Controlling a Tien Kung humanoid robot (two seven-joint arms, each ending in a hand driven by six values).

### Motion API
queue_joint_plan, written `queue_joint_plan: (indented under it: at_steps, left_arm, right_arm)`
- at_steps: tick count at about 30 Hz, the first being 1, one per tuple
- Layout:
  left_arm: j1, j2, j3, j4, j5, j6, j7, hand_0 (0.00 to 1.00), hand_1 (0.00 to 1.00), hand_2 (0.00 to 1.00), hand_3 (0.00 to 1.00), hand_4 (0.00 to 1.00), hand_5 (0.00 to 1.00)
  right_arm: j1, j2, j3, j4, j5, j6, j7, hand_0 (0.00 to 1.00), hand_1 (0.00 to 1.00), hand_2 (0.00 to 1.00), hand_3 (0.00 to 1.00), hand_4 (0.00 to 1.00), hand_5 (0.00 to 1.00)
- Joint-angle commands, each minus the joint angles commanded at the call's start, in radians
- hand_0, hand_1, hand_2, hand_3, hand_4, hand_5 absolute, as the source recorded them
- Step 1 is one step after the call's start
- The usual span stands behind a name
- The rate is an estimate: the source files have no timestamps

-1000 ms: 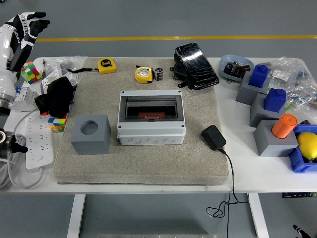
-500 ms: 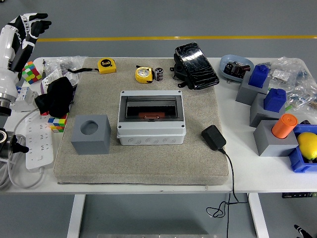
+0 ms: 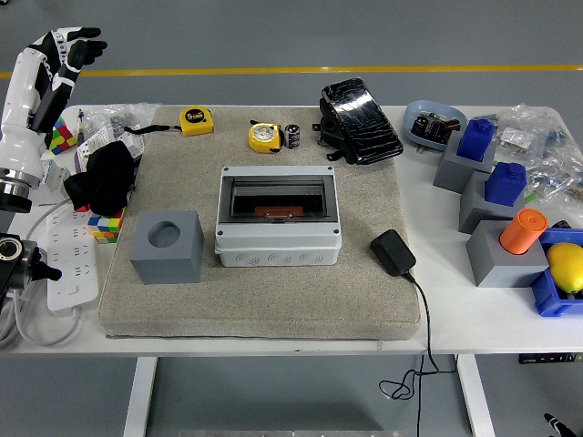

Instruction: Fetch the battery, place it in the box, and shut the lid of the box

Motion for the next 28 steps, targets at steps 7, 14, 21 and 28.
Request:
queue_joint_plan:
  at_steps: [7, 14, 21, 28]
  left_arm:
    - [-0.008, 0.002, 0.004, -0.006, -0.007, -0.005, -0.004, 0.691, 0.7, 0.688, 0.719, 0.998, 0.998]
    - [-0.015, -0.002, 0.006, -0.005, -0.009, -0.003, -0.01, 0.69, 0.701, 0.699, 0.719, 0.998, 0.998]
    - [-0.016, -0.002, 0.008, -0.008, -0.009, -0.008, -0.005, 0.69, 0.701, 0.698, 0.72, 0.998, 0.998]
    - [-0.014, -0.002, 0.006, -0.01, -0.007, -0.013, -0.001, 0.69, 0.701, 0.699, 0.72, 0.998, 0.998]
  right_arm:
    - [0.007, -0.002, 0.0, 0.0, 0.004, 0.003, 0.002, 0.663, 0.61, 0.604, 0.55, 0.952, 0.467]
    - [0.013, -0.005, -0.001, 0.0, 0.006, 0.005, 0.0, 0.663, 0.61, 0.605, 0.55, 0.952, 0.467]
    - [0.013, -0.006, 0.0, 0.0, 0.005, 0.006, -0.001, 0.663, 0.61, 0.604, 0.55, 0.952, 0.467]
    - [0.011, -0.005, 0.001, 0.0, 0.003, 0.006, 0.0, 0.663, 0.611, 0.604, 0.55, 0.952, 0.467]
